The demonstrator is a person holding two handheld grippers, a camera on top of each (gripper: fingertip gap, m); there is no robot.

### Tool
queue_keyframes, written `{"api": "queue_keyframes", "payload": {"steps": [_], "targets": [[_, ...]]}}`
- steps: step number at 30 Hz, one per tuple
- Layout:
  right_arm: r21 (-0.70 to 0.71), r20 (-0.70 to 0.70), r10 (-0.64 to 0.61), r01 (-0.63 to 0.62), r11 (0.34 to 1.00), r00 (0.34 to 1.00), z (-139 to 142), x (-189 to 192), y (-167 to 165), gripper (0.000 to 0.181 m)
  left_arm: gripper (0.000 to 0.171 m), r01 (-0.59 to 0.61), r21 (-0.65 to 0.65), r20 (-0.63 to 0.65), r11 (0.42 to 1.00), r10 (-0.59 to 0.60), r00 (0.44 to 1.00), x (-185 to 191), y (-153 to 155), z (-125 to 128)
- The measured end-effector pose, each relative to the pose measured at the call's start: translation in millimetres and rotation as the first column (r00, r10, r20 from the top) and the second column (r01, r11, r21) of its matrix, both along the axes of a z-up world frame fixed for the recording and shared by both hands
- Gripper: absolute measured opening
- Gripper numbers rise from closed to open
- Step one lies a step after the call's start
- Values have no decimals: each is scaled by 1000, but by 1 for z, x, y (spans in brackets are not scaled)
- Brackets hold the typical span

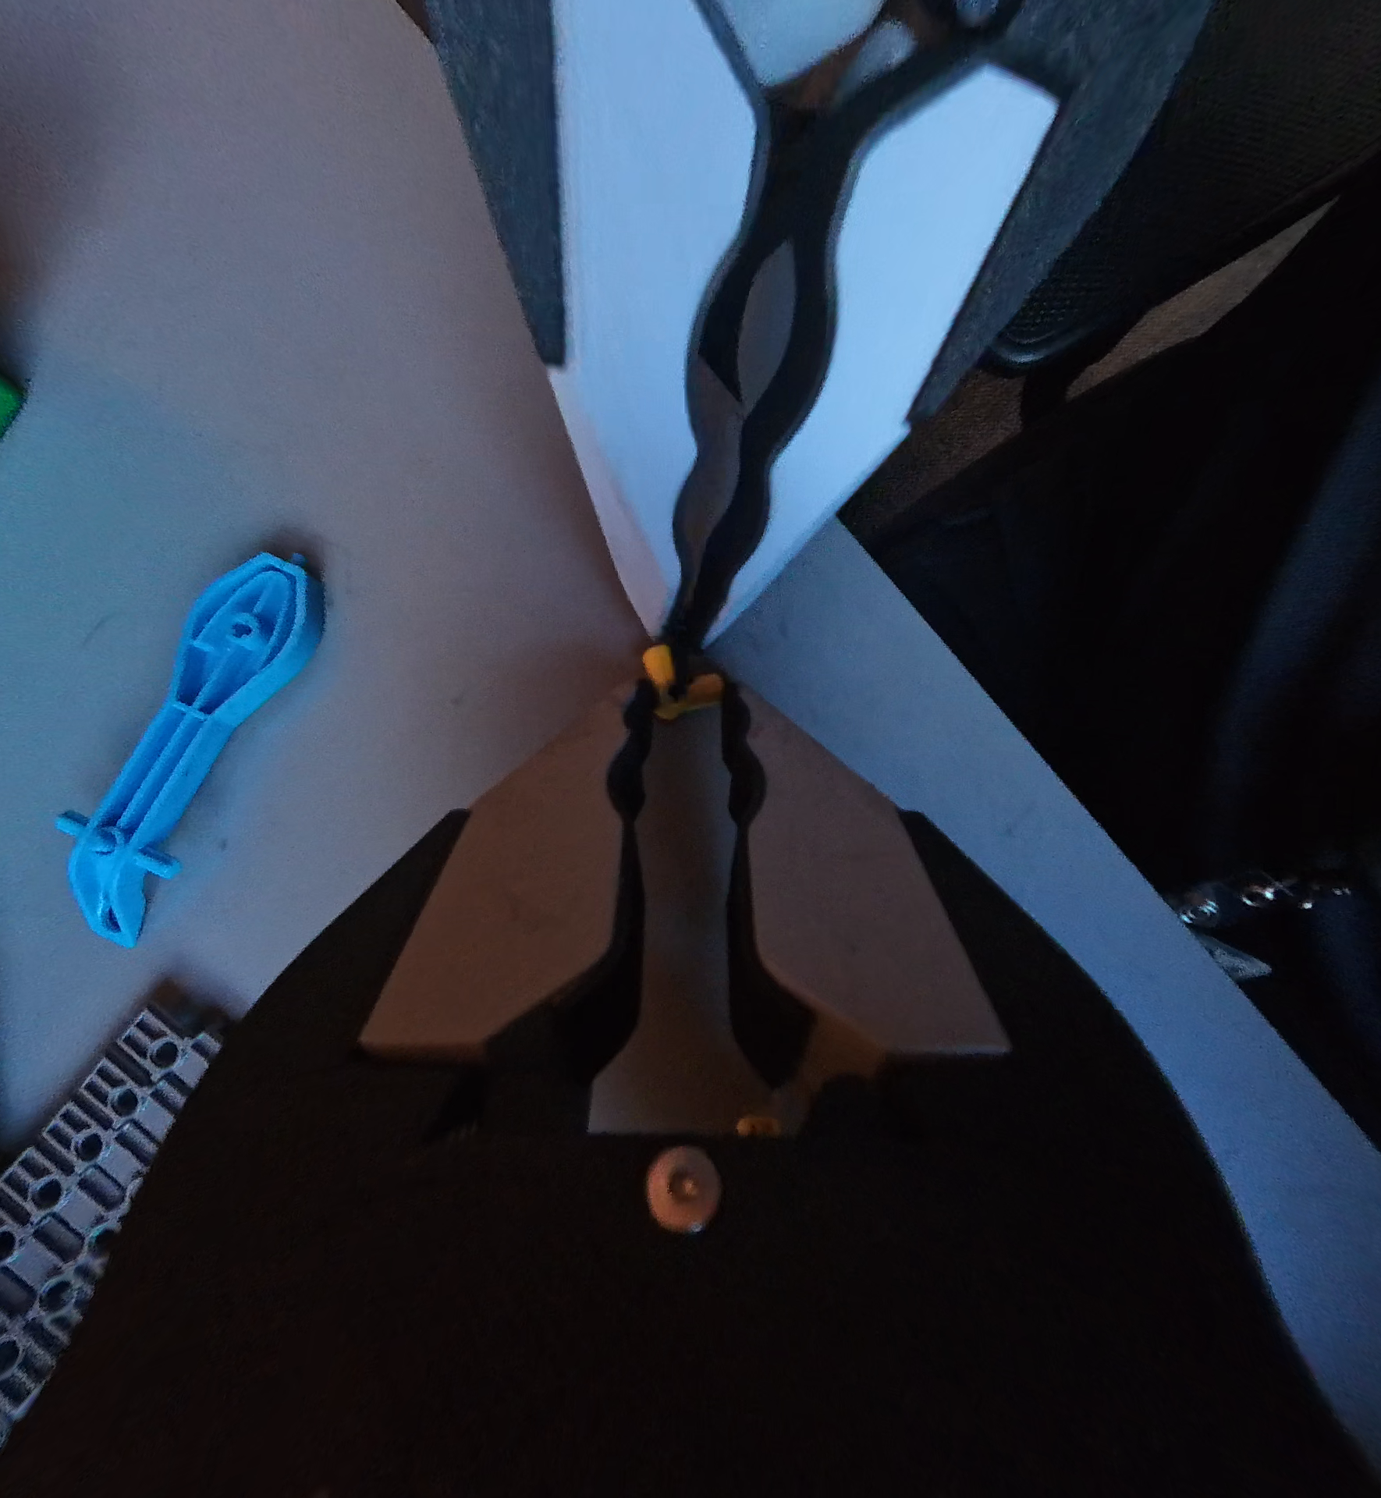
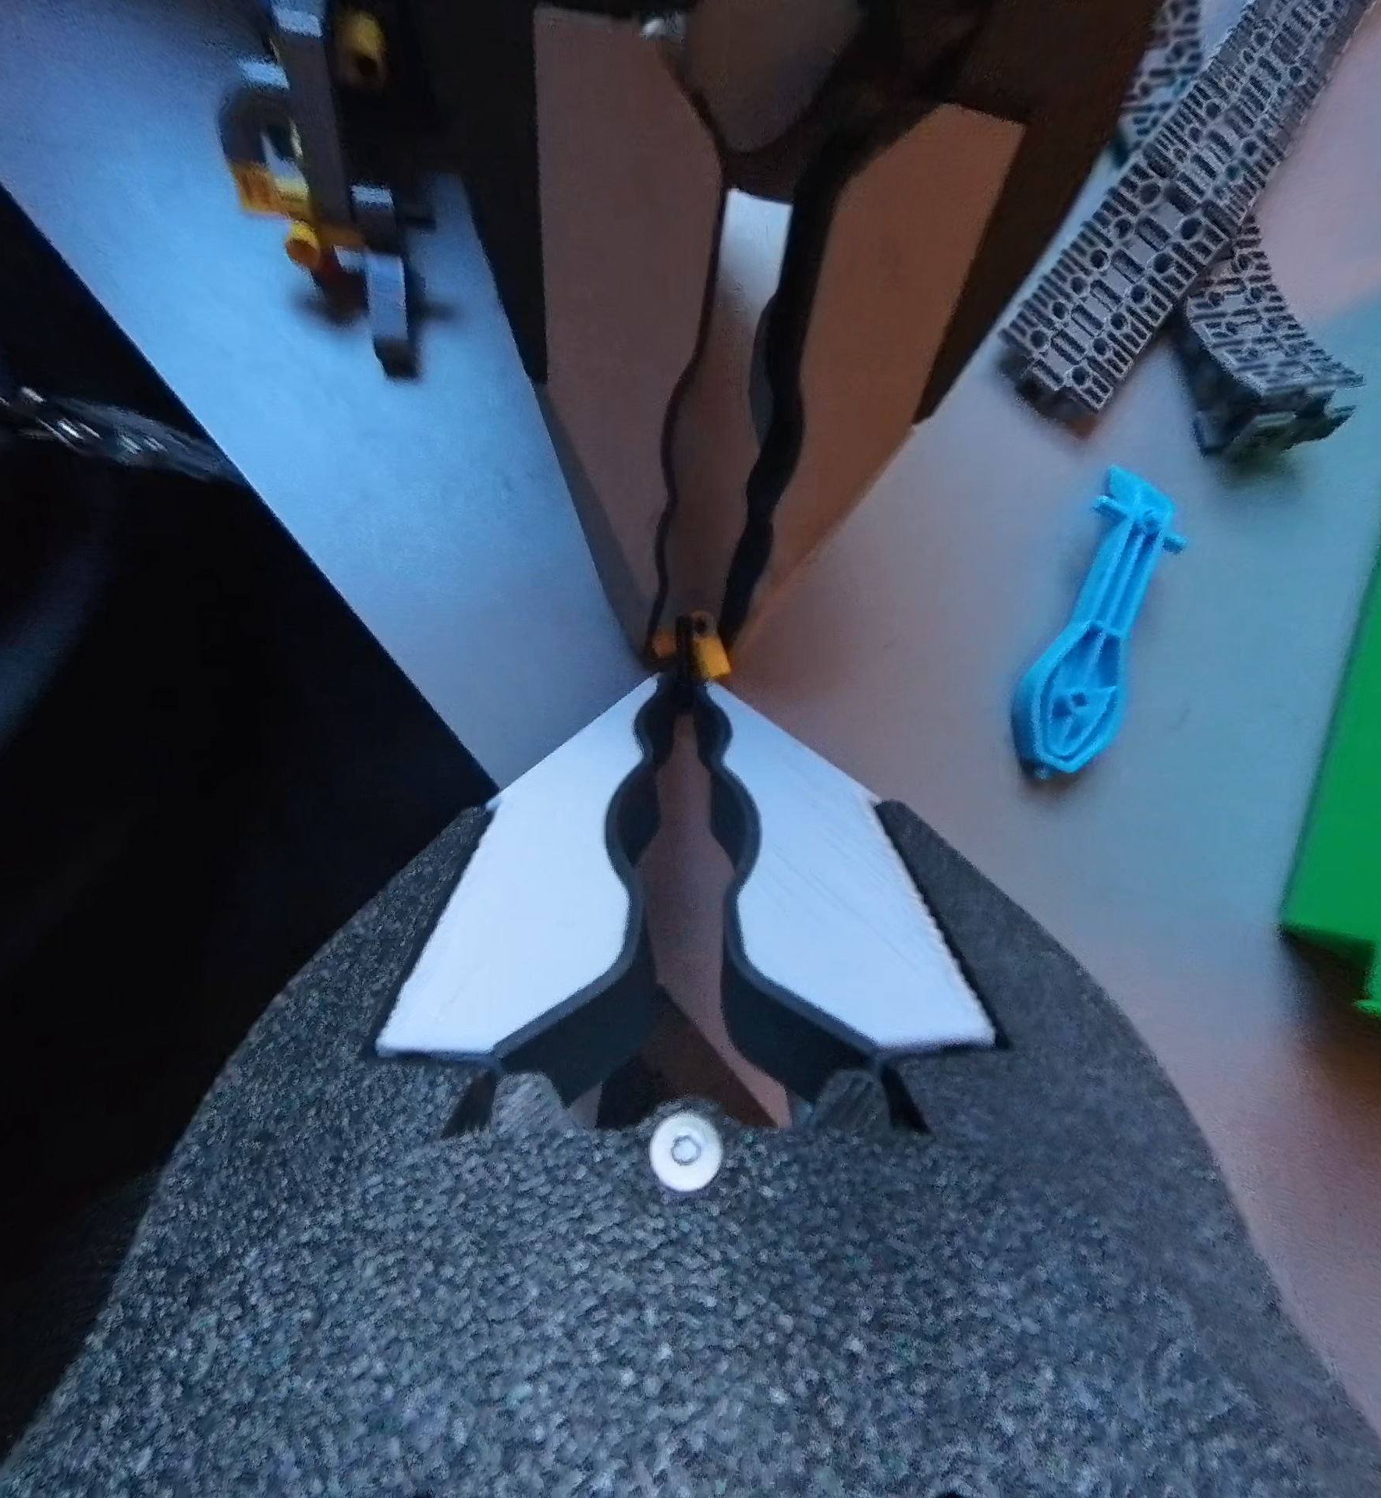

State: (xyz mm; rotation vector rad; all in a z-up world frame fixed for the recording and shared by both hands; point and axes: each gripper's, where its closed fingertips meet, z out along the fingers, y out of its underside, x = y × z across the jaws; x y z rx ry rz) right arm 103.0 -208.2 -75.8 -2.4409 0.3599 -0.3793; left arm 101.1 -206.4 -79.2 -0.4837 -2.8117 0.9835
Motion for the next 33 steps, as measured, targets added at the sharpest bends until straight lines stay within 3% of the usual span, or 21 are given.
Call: {"api": "queue_keyframes", "payload": {"steps": [4,8,14,20,24,33], "targets": [[199,-148,-73,102,975,986,8,4,-7,3,15,-2,3,-20,1000,2,1000,-1,1,0],[343,-248,-70,155,926,966,20,6,-6,3,15,-22,45,27,999,20,999,8,4,0],[357,-350,-43,175,917,936,19,6,-11,2,27,-53,73,67,996,48,997,13,8,3],[338,-370,23,112,935,929,25,0,-4,3,22,-55,-3,129,998,55,990,6,1,26],[300,-371,59,59,952,927,23,-8,0,3,9,-18,1,195,1000,17,981,-1,-1,26],[377,-361,85,63,924,929,33,-10,3,3,0,-29,-38,93,999,32,995,-9,1,32]]}}
